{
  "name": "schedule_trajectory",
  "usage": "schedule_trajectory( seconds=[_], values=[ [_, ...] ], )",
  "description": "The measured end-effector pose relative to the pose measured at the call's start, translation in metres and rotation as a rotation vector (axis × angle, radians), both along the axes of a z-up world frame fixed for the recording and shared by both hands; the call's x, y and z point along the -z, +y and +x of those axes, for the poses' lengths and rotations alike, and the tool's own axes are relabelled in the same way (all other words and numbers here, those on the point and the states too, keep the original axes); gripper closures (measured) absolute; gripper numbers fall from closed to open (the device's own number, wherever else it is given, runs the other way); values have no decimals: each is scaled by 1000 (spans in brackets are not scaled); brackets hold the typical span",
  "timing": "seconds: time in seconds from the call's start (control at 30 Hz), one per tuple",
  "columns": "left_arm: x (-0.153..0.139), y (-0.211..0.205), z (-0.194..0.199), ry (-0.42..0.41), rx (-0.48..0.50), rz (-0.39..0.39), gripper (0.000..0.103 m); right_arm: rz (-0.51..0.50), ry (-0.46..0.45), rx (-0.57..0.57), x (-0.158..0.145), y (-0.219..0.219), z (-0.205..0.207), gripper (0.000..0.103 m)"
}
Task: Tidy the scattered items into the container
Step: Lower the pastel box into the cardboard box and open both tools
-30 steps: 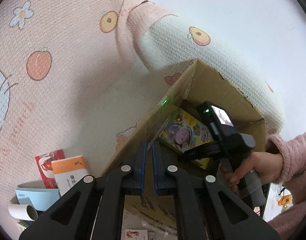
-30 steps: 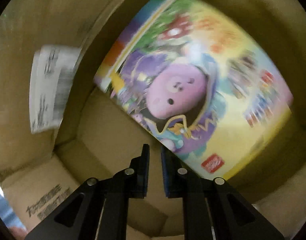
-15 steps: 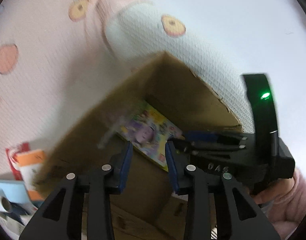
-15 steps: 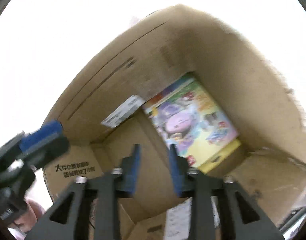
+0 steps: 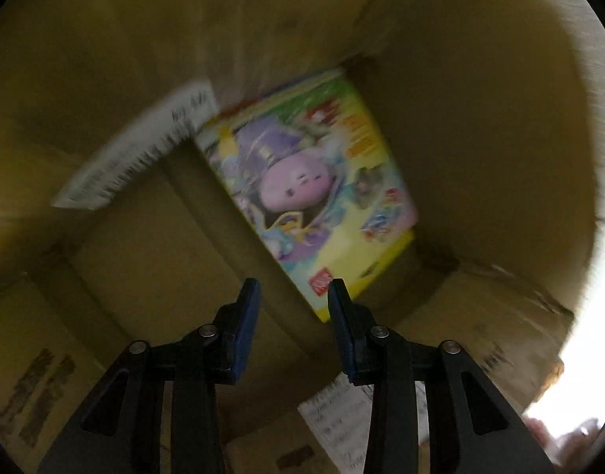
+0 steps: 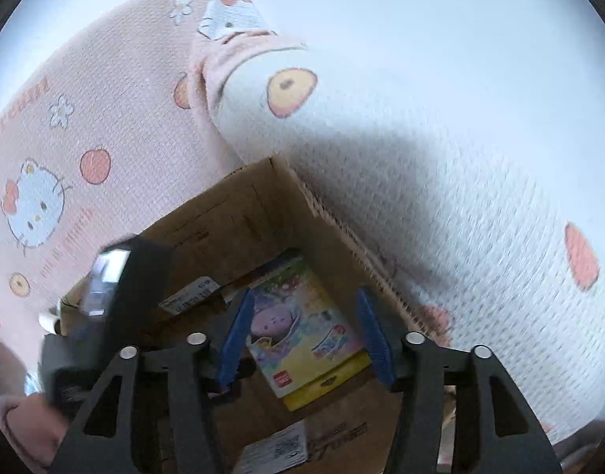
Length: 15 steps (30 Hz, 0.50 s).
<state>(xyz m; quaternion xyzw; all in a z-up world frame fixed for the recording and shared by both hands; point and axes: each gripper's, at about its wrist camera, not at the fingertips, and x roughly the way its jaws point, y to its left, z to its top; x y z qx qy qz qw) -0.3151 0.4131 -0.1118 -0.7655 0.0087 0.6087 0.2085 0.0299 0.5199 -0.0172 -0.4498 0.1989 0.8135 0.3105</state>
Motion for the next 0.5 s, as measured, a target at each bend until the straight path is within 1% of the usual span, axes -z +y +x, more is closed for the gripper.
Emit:
schedule_trajectory(
  seconds=[0.07, 0.17, 0.23, 0.27, 0.3, 0.33, 0.4, 0.5],
  values=[
    [13, 4, 1, -12, 10, -37, 64, 30, -36, -9, -2, 1, -2, 44],
    [28, 6, -1, -24, -8, -54, 64, 99, -92, -15, -6, 7, -4, 44],
    [37, 7, -2, -34, -30, -50, 64, 129, -109, -3, -4, 12, -5, 44],
    [38, 10, -1, -25, -25, -45, 68, 125, -103, -9, 0, 14, -5, 44],
    [38, 13, 0, -16, -18, -24, 70, 101, -91, -15, 0, 16, -4, 44],
    [38, 16, 1, -14, -14, -39, 70, 61, -74, -25, 5, 19, -3, 44],
    [38, 15, 0, -25, -28, -39, 70, 3, -61, -40, 10, 19, -1, 44],
    [36, 12, 5, -11, -15, -11, 70, -22, -83, -70, 21, 12, -1, 44]
  ],
)
